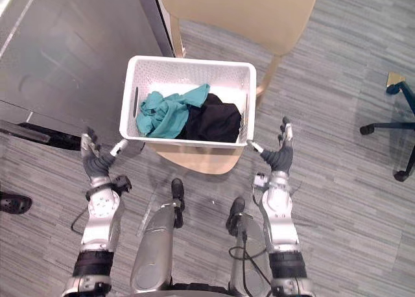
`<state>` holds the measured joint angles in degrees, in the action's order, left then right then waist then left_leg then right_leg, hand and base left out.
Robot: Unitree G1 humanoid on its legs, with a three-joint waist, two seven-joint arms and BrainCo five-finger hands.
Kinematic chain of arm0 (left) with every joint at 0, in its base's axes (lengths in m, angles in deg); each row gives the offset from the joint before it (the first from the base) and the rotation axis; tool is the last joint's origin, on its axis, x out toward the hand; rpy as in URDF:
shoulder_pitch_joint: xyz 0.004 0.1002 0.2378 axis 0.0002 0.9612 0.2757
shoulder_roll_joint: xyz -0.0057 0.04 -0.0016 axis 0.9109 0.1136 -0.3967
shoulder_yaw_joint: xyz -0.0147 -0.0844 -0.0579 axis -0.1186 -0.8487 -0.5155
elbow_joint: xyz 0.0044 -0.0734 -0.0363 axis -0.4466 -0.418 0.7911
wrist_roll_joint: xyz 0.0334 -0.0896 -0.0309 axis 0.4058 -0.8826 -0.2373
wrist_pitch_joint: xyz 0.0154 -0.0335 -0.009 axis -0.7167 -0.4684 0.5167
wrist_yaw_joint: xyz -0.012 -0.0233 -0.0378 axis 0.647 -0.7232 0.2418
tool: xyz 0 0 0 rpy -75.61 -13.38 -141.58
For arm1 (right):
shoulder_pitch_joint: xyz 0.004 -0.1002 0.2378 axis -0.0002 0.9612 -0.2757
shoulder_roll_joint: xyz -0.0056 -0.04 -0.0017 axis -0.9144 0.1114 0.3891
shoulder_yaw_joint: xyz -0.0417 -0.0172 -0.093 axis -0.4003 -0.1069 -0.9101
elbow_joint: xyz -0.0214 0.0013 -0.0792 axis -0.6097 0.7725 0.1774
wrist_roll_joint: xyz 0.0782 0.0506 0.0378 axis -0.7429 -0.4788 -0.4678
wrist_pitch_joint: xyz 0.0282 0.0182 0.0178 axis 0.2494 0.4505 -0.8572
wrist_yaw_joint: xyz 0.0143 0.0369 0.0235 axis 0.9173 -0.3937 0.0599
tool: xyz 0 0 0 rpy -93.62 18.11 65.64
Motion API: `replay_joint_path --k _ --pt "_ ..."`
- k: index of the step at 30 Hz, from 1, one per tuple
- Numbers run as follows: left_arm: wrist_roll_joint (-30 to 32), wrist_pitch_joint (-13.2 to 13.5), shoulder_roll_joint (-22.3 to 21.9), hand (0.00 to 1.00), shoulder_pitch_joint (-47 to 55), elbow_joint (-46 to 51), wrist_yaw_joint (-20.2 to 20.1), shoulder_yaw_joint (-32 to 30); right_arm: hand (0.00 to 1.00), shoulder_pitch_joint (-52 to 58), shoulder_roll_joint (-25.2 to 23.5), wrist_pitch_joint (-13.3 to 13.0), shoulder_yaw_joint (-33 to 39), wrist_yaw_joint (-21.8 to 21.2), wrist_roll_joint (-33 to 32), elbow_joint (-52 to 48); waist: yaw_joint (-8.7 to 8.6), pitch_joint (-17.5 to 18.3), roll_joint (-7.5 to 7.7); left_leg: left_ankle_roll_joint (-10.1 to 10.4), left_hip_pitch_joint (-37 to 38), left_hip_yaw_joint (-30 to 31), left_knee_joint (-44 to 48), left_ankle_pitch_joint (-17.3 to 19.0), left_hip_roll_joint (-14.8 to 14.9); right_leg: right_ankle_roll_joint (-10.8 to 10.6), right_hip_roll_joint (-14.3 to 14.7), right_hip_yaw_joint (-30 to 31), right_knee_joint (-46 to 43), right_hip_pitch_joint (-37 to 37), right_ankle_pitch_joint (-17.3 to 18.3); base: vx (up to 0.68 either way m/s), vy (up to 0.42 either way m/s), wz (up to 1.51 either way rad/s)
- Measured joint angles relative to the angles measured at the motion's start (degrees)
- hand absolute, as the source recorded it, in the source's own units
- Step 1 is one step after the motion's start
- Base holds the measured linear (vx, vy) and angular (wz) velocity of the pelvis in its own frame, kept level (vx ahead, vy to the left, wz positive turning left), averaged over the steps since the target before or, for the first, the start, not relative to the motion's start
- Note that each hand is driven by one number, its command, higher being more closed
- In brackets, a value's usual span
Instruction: Pick up the laundry basket with both hands and put the clothes into the washing machine.
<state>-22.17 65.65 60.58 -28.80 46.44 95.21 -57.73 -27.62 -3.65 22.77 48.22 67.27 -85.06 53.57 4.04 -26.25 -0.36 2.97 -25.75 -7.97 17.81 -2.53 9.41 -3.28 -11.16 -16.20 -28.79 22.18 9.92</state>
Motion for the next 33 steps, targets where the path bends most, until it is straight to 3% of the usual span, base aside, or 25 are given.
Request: replay_joint_path --k 5,8,11,16,21,24,26,28,30,31,33 --pt "-3.16 -0.20 0.57 0.00 6.28 -16.94 -5.03 1.35 0.00 7.17 0.09 0.21 -0.42 -4.07 -0.02 13.40 -0.11 4.51 1.85 0.37 5.98 0.08 -4.88 -0.36 -2.01 -0.83 -0.62 -0.50 3.17 -5.40 0.57 0.11 0.008 0.08" --pt "-4.31 -1.12 1.86 0.00 7.33 -31.45 -8.18 0.98 0.00 8.21 0.01 0.47 -0.68 -6.44 -0.04 25.59 -0.17 8.47 2.18 0.42 9.19 0.34 -6.20 -0.35 -2.60 -1.64 -0.74 -1.30 5.95 -9.59 0.70 0.15 0.013 0.12" --pt "-4.05 -1.75 3.02 0.00 8.49 -39.18 -9.59 0.36 0.00 7.81 0.12 0.61 -0.64 -7.68 -0.06 34.03 -0.16 11.23 2.16 0.40 12.60 0.31 -8.44 -0.35 -3.50 -2.27 -0.66 -1.62 8.76 -13.19 0.32 0.13 0.023 0.02" --pt "-3.29 -2.77 3.62 0.00 9.98 -44.14 -10.62 0.27 0.00 7.24 0.12 1.77 -0.70 -8.72 -0.14 43.07 -0.16 14.20 2.31 0.38 17.01 -0.43 -11.51 -0.35 -4.40 -3.18 -0.56 -1.08 12.58 -16.98 -0.82 0.07 0.022 -0.07" --pt "-2.78 -2.79 3.57 0.00 10.11 -45.10 -11.16 0.38 0.00 5.83 0.12 2.70 -1.58 -9.79 -0.29 46.10 -0.38 14.41 2.61 0.30 18.34 0.20 -12.15 -0.37 -5.01 -3.45 -0.57 -0.40 12.76 -18.49 -1.22 0.01 0.013 -0.01" --pt "-2.28 -2.58 3.35 0.00 9.77 -45.04 -11.13 0.90 0.00 6.11 0.18 2.71 -1.60 -9.87 -1.66 46.97 -1.59 14.50 2.63 0.01 17.61 5.90 -14.14 -2.48 -6.74 -2.58 0.93 4.38 11.72 -18.57 2.22 -0.03 -0.025 0.89" --pt "-2.26 -2.50 2.54 0.00 9.47 -44.90 -11.07 1.20 0.00 6.82 0.21 2.79 -1.58 -9.78 -2.60 48.00 -2.25 15.01 2.05 0.41 16.00 12.67 -15.72 -4.85 -8.48 -2.03 1.26 1.55 9.96 -19.00 4.74 -0.06 -0.111 1.56" --pt "-2.18 -2.50 2.12 0.00 9.06 -44.84 -11.00 1.66 0.00 7.37 0.45 2.75 -1.53 -9.70 -2.83 47.98 -1.80 15.38 1.36 0.68 14.35 13.89 -16.86 -5.52 -8.53 -2.10 0.85 -2.33 9.82 -19.16 5.09 -0.03 -0.049 1.16" --pt "-1.74 -2.51 2.07 0.00 8.59 -44.83 -11.02 2.26 0.00 6.69 0.15 2.75 -0.97 -9.66 -2.89 48.07 -1.77 15.63 1.19 -1.30 12.59 6.35 -16.92 -3.99 -6.77 -1.98 -0.34 -6.65 10.32 -19.60 3.66 0.01 0.032 0.98" --pt "-1.64 -2.50 1.83 0.00 8.04 -44.83 -11.05 2.52 0.00 5.96 -0.11 2.77 -0.40 -9.54 -2.85 48.46 -1.96 15.28 2.01 -3.10 11.31 -1.60 -14.19 -2.83 -4.97 -1.97 -2.00 -9.00 10.08 -19.97 3.42 0.05 0.095 0.89" --pt "0.73 -2.52 1.09 0.00 7.97 -44.85 -11.05 3.53 0.00 4.71 1.32 2.93 -0.16 -9.47 -2.43 49.00 -3.25 15.61 1.60 -4.60 12.15 -13.03 -9.50 -2.24 -2.55 -2.23 -4.91 -10.72 6.68 -21.08 3.14 0.12 0.182 0.93"
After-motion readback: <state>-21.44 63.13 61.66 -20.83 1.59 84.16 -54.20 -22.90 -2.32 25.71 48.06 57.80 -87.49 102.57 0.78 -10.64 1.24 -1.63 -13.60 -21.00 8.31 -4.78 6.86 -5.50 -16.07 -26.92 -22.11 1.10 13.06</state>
